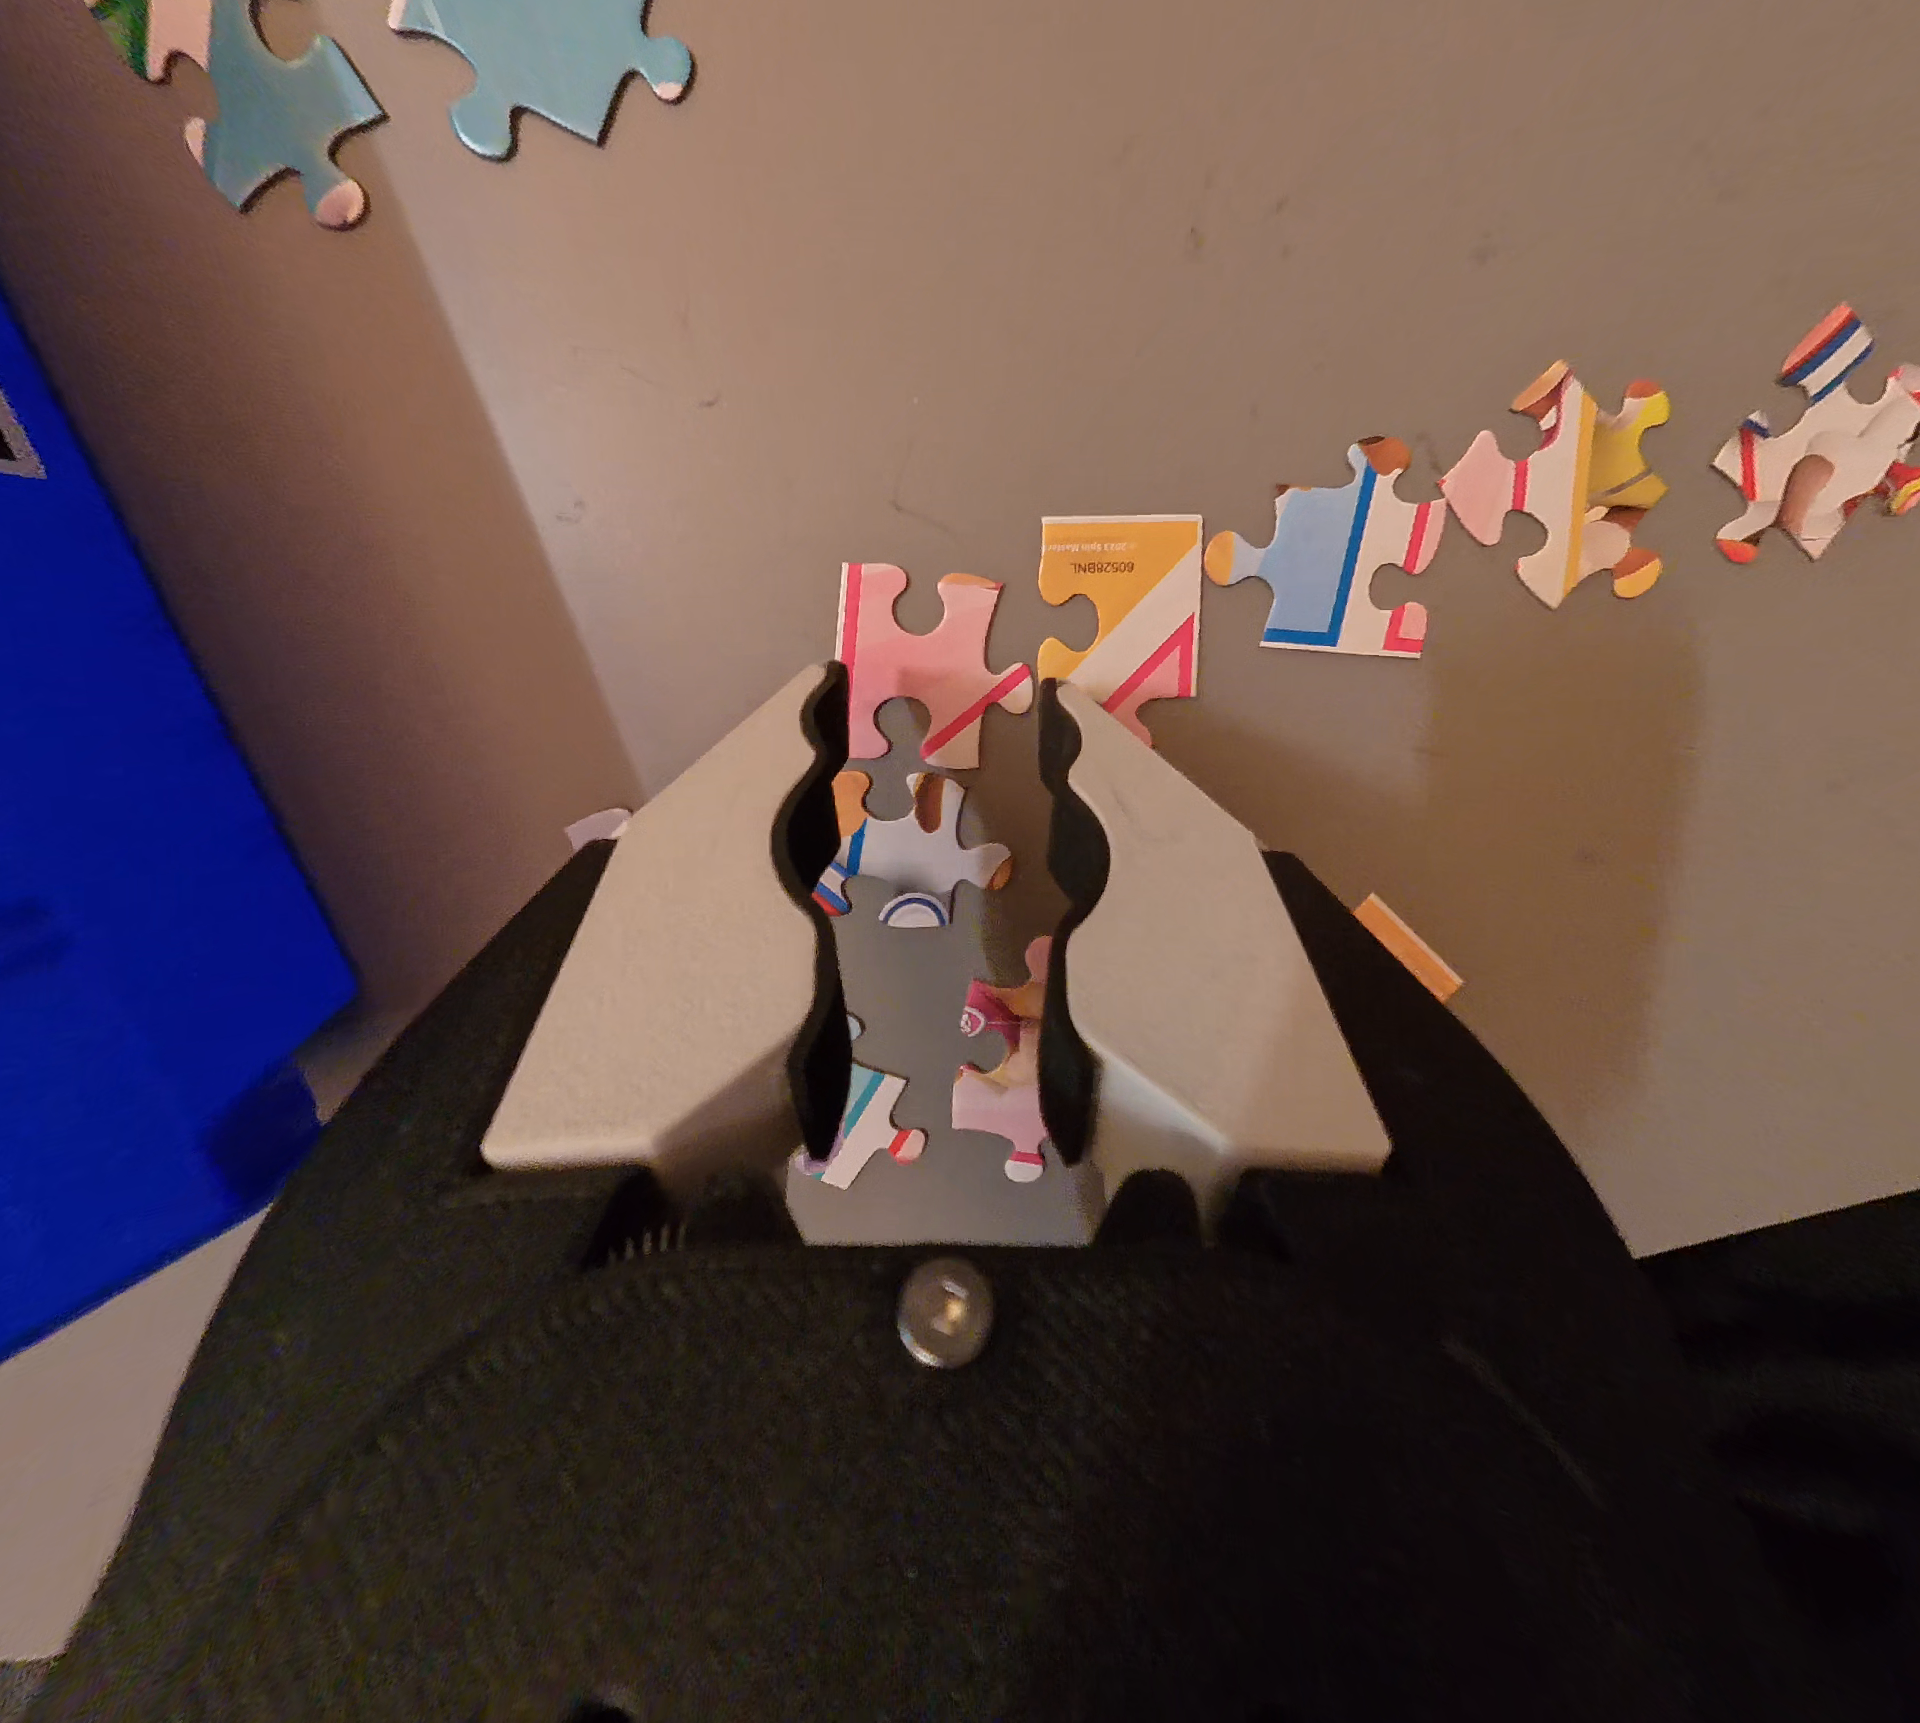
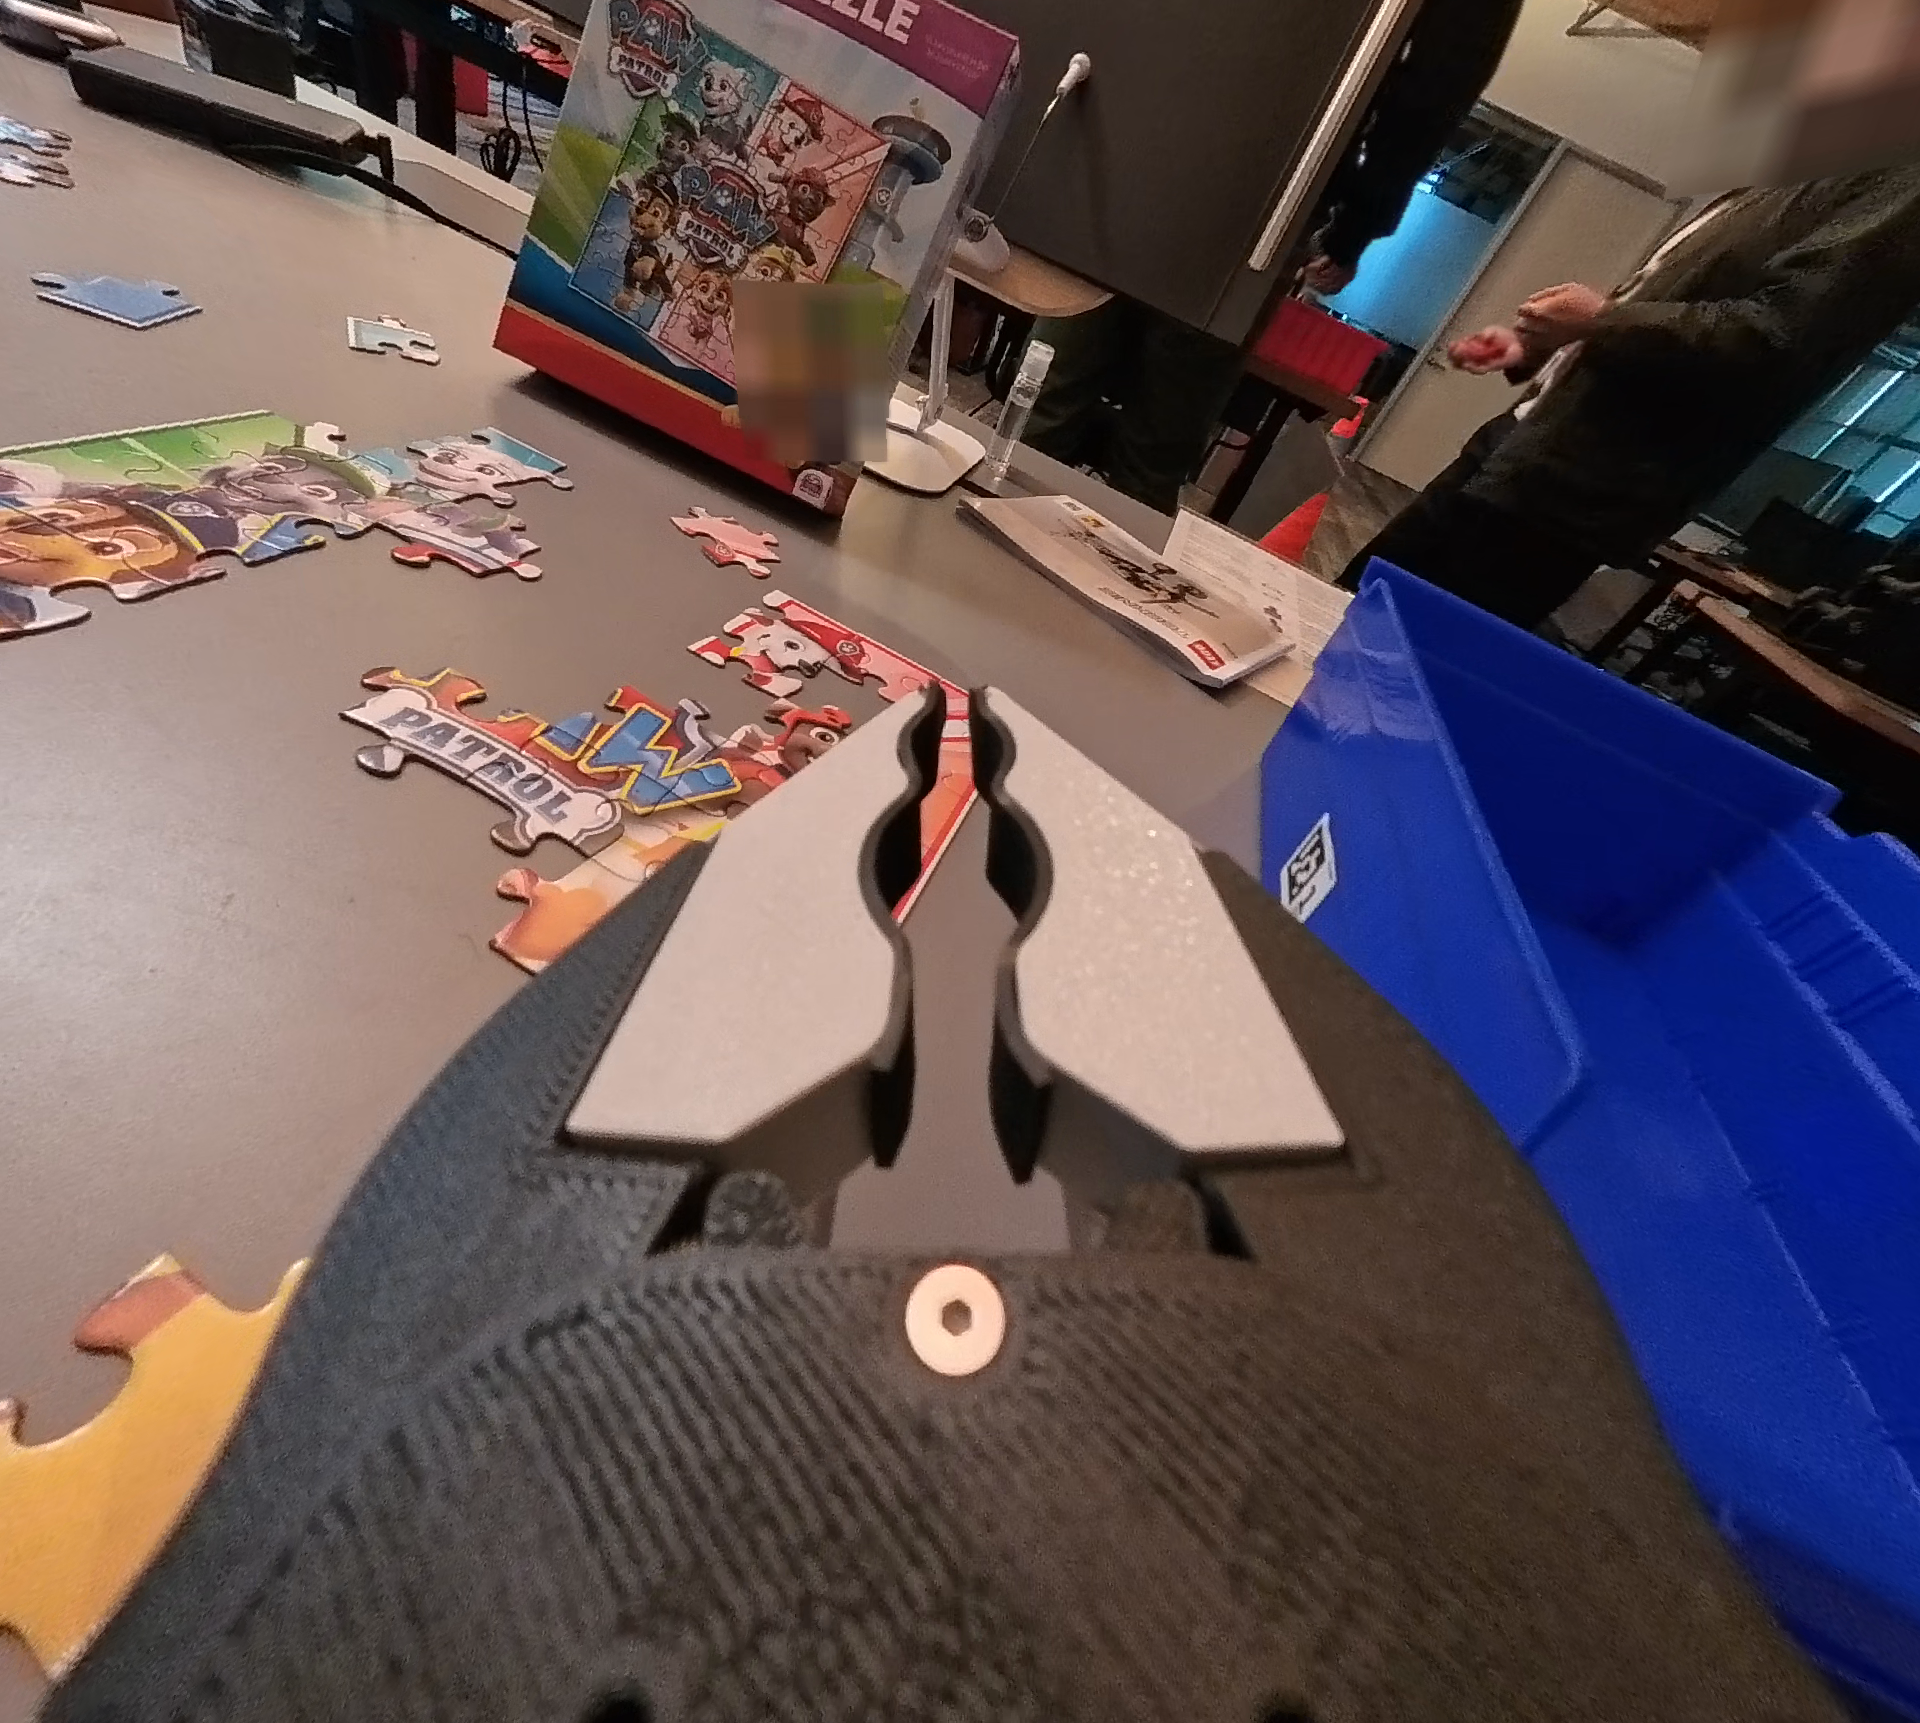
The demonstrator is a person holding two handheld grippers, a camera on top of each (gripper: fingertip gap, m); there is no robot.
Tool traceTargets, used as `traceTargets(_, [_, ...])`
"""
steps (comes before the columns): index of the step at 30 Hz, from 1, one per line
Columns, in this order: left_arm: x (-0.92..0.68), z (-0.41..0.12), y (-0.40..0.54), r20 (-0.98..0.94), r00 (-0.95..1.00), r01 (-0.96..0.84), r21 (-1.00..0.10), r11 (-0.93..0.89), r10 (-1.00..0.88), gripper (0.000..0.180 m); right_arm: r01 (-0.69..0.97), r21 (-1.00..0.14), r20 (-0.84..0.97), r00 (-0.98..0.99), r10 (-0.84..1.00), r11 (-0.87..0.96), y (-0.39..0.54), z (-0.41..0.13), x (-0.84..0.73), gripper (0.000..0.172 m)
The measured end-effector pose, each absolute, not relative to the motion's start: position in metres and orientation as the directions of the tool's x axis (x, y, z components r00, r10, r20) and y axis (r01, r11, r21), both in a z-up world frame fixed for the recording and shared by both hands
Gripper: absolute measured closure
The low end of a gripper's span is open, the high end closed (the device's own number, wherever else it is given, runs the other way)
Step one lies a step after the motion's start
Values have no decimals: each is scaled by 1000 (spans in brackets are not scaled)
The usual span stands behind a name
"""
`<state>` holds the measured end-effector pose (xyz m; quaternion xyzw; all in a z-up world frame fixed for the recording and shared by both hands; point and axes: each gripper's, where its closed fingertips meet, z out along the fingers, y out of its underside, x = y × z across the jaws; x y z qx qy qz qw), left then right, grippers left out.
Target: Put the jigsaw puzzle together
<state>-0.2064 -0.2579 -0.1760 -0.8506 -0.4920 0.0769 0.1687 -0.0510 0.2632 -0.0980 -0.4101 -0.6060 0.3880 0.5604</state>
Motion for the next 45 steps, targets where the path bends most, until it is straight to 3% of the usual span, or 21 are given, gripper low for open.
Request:
traceTargets(7, [-210, -155, -237, 40, 546, 757, -452, -473, 837, 146, 52, -930, 362, -50, 931, 364, 260, -97, -51, 166])
traceTargets(9, [-214, -148, -225, 43, 570, 726, -493, -479, 820, 146, 70, -935, 343, -77, 936, 348, 255, -100, -52, 156])
traceTargets(11, [-216, -141, -214, 48, 590, 699, -531, -479, 806, 145, 148, -938, 291, -160, 943, 315, 242, -108, -55, 129])
traceTargets(13, [-220, -135, -208, 39, 596, 675, -565, -474, 802, 144, 233, -918, 215, -387, 896, 321, 203, -115, -53, 116])
traceTargets(17, [-227, -122, -197, 64, 598, 644, -631, -432, 799, 144, 402, -804, 8, -728, 685, 437, 121, -142, -17, 108])
traceTargets(21, [-226, -120, -195, 81, 601, 644, -638, -422, 796, 145, 518, -568, -53, -799, 600, 639, 94, -188, 9, 101])
traceTargets(23, [-226, -118, -196, 80, 600, 641, -644, -418, 796, 145, 493, -540, -16, -816, 577, 682, 87, -193, 9, 98])
traceTargets(28, [-227, -110, -196, 102, 598, 629, -674, -387, 795, 146, 476, -552, 1, -821, 571, 685, 85, -193, 5, 98])
traceTargets(40, [-226, -106, -185, 114, 619, 612, -691, -386, 777, 150, 503, -551, 165, -717, 678, 666, 130, -186, -16, 124])
traceTargets(45, [-226, -109, -181, 111, 625, 613, -683, -398, 773, 149, 513, -604, 53, -738, 673, 611, 121, -176, -7, 120])
